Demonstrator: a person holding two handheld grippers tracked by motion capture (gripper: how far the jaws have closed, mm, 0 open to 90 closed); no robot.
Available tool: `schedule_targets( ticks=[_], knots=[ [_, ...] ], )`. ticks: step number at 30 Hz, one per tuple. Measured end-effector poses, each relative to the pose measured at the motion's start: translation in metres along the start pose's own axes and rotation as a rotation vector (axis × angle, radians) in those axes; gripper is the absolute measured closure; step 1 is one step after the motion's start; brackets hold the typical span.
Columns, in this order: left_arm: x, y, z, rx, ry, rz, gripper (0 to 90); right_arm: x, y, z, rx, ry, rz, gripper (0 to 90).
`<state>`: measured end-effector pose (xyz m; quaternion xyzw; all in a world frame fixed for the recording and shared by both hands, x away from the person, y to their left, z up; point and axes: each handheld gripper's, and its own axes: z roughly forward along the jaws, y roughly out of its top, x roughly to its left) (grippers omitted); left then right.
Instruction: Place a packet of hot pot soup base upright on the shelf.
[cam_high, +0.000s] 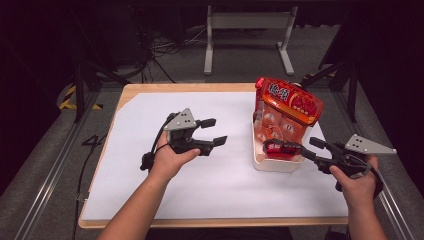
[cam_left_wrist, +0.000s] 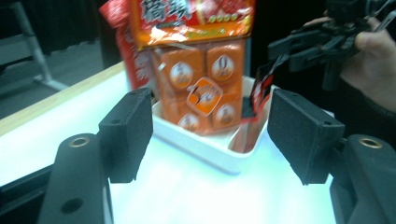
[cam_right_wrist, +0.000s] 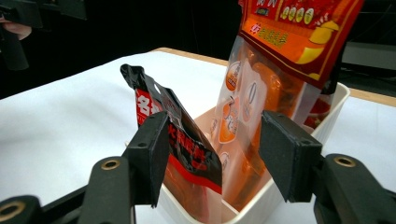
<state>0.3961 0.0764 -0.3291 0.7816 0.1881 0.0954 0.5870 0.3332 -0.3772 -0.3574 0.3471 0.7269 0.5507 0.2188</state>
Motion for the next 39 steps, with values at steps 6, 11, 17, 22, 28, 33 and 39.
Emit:
schedule_targets(
  ticks=[6, 11, 17, 22, 28, 33, 39],
  knots=[
    [0.007, -0.02, -0.025, 0.0, 0.059, -0.046, 29.9, -0.001, -0.004, -0.001, 0.006, -0.011, 0.01, 41.0],
    [0.005, -0.033, -0.04, 0.01, 0.077, -0.077, 28.2, -0.001, -0.006, -0.002, 0.016, -0.018, 0.005, 40.0],
    [0.002, -0.05, -0.056, 0.039, 0.106, -0.069, 26.2, 0.0, -0.009, -0.002, 0.029, -0.031, 0.001, 39.4],
    [0.003, -0.068, -0.06, 0.038, 0.149, -0.091, 25.6, -0.001, -0.014, 0.001, 0.042, -0.029, 0.015, 39.0],
    [0.007, -0.081, -0.062, 0.058, 0.175, -0.103, 25.3, -0.003, -0.019, 0.003, 0.051, -0.031, 0.008, 38.5],
    [0.015, -0.09, -0.067, 0.054, 0.174, -0.16, 25.0, -0.006, -0.023, 0.003, 0.052, -0.038, 0.015, 38.5],
    [0.017, -0.089, -0.071, 0.037, 0.171, -0.156, 24.0, -0.005, -0.023, 0.005, 0.049, -0.028, 0.022, 37.8]
  ],
)
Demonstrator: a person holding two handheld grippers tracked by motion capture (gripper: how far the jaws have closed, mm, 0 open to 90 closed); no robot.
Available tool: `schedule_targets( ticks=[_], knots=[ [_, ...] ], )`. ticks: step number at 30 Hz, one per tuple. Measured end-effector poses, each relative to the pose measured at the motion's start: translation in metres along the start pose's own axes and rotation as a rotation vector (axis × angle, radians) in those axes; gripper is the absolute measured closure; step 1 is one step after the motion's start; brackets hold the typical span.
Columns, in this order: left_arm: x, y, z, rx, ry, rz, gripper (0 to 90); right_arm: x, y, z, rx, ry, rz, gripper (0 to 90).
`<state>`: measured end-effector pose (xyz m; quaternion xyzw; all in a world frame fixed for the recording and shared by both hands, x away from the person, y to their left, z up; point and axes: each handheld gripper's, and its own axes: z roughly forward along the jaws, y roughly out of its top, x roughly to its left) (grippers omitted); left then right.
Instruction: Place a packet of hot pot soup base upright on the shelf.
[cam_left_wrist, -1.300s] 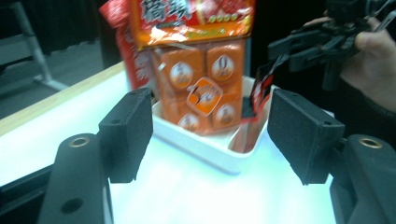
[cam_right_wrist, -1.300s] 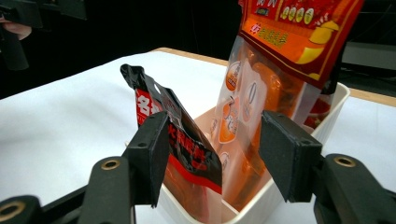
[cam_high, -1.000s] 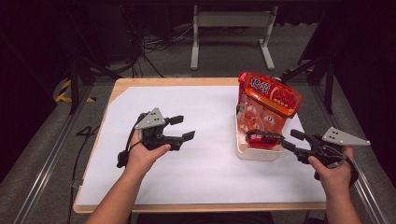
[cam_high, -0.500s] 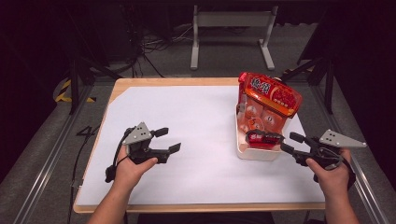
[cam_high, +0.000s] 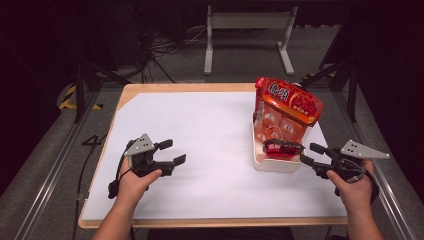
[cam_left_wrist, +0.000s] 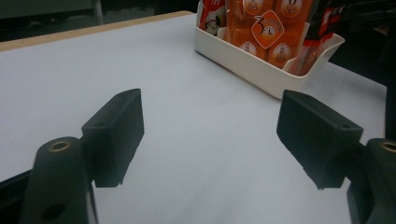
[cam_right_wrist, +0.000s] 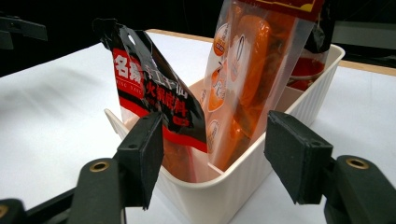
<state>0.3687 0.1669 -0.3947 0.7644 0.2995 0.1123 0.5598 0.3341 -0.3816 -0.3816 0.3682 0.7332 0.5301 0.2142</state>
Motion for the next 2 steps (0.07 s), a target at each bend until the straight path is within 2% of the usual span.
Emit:
schedule_targets(
  ticks=[2],
  knots=[
    [0.0007, -0.0005, -0.0011, 0.006, 0.011, 0.01, 23.3, 0.0003, -0.0001, 0.0004, 0.0, 0.0, 0.004, 37.6]
  ],
)
